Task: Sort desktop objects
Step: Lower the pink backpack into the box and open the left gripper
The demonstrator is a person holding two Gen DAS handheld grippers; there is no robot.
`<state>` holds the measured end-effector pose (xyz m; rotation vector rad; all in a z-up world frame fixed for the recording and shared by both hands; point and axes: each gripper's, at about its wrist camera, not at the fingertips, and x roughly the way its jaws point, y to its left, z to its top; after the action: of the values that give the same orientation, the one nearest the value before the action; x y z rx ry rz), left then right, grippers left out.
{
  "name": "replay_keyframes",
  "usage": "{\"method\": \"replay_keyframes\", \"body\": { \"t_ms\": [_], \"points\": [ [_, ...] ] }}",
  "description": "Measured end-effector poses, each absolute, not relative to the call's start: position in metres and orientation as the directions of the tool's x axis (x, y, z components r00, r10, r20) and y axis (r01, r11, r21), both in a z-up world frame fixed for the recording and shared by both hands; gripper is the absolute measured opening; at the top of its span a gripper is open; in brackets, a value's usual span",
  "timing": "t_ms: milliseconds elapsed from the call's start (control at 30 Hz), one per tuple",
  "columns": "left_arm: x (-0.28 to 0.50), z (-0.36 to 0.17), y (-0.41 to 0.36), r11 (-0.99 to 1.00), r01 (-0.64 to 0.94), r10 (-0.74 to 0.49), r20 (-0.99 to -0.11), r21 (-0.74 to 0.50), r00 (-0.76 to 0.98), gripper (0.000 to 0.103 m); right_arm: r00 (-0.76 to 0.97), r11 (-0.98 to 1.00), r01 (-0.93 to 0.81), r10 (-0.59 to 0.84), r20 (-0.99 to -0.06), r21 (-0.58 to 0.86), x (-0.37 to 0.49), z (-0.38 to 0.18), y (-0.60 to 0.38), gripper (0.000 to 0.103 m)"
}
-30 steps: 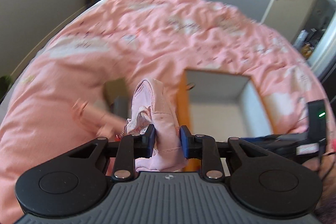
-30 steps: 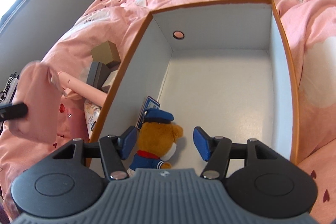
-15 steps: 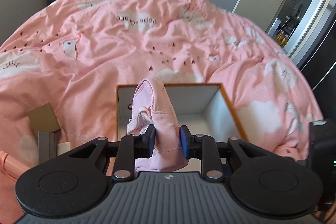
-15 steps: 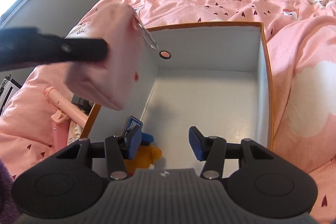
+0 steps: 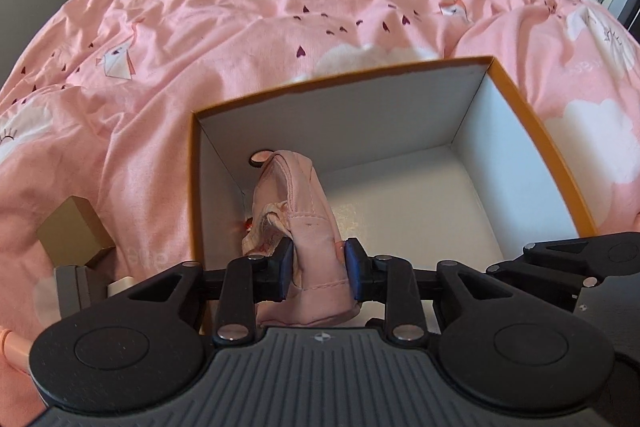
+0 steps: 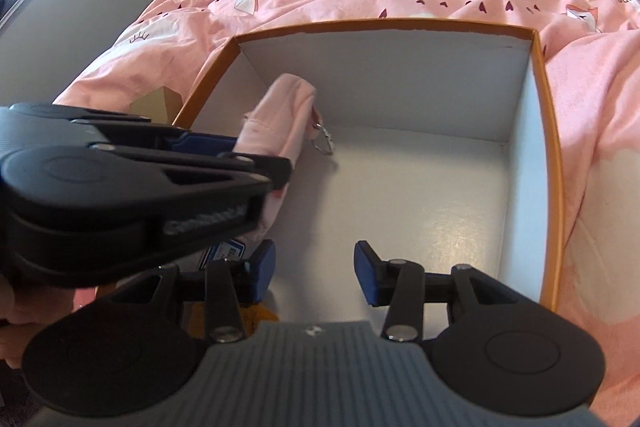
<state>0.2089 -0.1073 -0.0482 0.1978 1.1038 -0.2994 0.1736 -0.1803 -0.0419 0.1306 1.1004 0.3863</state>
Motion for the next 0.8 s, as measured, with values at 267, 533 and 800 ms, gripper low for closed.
{"method": "replay_keyframes", "body": {
  "t_ms": [267, 533, 800],
  "points": [
    [0.212, -0.055, -0.104, 0.929, 0.365, -0.209, -0.904, -0.065, 0.372, 0.042, 0.377, 0.924, -0.247, 0.370, -0.849, 0.293, 0.178, -0.049, -0.176, 0.046],
    [0.206, -0.029, -0.084, 0.914, 0.369, -0.317, -0.866, -0.169, 0.387, 0.059, 0.363, 0.927, -0.269, 0.351, -0.863, 0.263, 0.183, -0.054, -0.168, 0.046],
    [0.199, 0.008, -0.033, 0.939, 0.294, -0.307, -0.816, -0.177, 0.491, 0.059, 0.369, 0.925, -0.314, 0.325, -0.871, 0.213, 0.193, -0.058, -0.158, 0.048]
  ]
}}
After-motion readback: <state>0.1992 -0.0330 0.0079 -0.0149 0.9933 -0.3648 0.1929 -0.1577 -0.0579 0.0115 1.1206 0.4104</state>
